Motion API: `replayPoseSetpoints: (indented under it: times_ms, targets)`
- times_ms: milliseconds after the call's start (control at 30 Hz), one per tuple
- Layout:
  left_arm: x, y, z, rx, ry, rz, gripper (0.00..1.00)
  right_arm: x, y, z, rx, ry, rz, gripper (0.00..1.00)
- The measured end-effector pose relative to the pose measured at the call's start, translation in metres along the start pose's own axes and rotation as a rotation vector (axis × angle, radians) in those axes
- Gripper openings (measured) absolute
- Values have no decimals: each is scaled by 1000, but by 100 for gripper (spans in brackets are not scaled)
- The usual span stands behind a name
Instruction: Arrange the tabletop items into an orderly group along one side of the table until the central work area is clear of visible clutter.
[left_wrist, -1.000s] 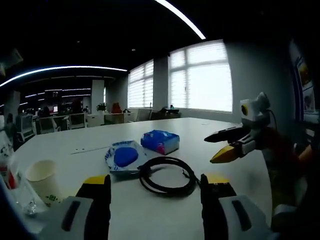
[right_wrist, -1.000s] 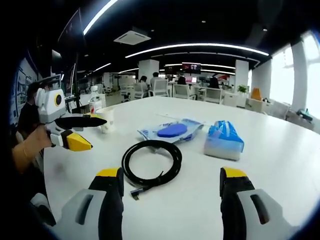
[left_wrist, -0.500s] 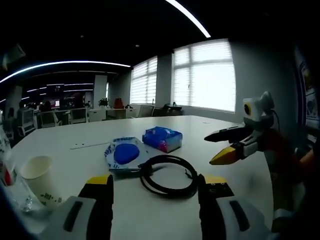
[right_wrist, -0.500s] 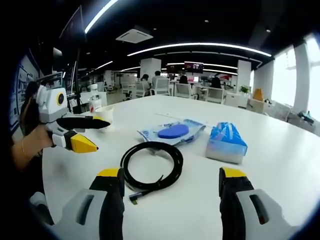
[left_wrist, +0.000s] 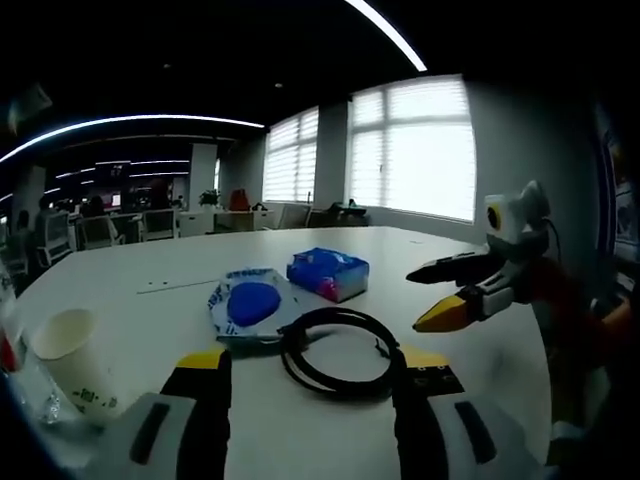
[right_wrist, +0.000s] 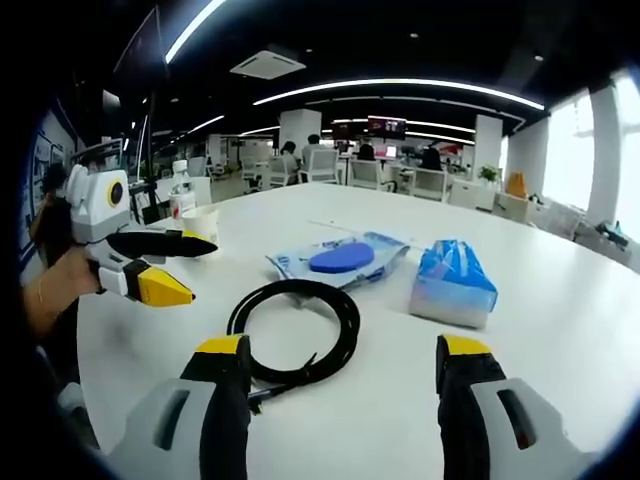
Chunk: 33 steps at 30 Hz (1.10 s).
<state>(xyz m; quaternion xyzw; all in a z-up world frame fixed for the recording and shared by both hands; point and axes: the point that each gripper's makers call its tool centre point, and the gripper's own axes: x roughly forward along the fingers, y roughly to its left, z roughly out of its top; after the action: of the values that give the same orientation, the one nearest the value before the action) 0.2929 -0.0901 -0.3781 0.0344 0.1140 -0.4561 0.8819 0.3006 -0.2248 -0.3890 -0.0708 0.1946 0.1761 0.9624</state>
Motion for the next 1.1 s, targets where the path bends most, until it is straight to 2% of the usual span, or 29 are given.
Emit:
replayPoseSetpoints:
  times_ms: [300, 667, 867, 1100]
  targets:
    - [12, 1, -5, -11, 33, 1, 62, 8, -3, -3, 19, 16, 9, 71]
    - [18, 6, -9, -30, 41, 0, 61, 15, -8, -6, 19, 32, 6, 70]
    - [25, 5, -12, -14, 64, 1, 61, 23, -5, 5, 17, 27, 3, 69]
    - [26, 2, -11, -15, 63, 5, 60, 26, -3, 14, -1, 6, 4, 69]
